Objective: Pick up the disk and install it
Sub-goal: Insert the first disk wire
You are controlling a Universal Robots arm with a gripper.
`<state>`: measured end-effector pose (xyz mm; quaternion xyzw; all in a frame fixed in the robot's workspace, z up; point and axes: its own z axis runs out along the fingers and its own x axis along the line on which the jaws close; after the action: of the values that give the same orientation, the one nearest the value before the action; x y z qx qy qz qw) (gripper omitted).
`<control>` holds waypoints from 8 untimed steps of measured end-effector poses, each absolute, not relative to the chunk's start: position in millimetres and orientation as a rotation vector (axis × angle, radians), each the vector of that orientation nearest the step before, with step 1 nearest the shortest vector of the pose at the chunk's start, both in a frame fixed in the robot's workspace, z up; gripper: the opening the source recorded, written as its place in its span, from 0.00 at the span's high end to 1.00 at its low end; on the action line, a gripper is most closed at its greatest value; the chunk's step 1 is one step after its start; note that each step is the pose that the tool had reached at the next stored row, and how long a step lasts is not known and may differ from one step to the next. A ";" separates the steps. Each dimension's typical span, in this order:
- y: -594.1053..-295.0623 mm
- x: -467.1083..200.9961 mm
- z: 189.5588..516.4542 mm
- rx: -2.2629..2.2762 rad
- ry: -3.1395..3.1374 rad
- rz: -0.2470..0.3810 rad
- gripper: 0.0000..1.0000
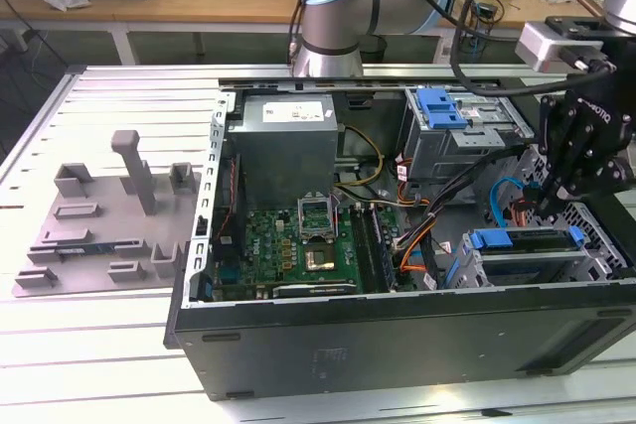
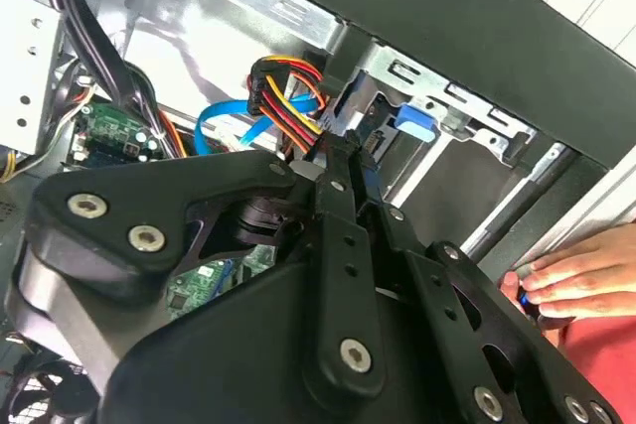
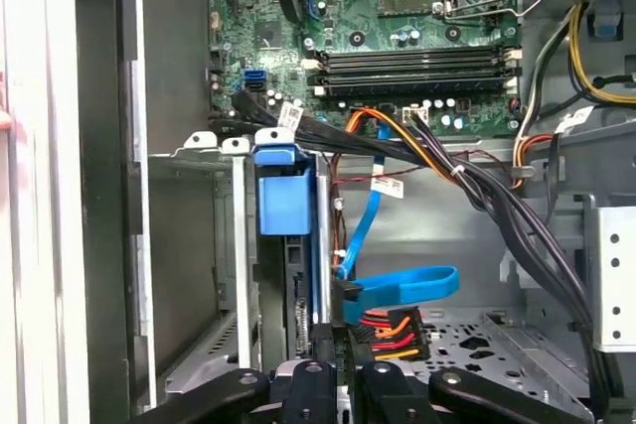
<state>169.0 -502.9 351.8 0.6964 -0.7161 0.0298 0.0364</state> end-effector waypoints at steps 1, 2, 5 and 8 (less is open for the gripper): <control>-506.0 169.1 351.7 2.149 -2.196 0.085 0.83; -507.4 169.1 351.7 2.156 -2.194 0.081 0.83; -510.8 169.0 351.7 2.169 -2.191 0.070 0.83; -516.5 168.6 351.7 2.183 -2.193 0.053 0.83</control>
<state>168.6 -516.5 351.7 0.7053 -0.7083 0.0172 0.0234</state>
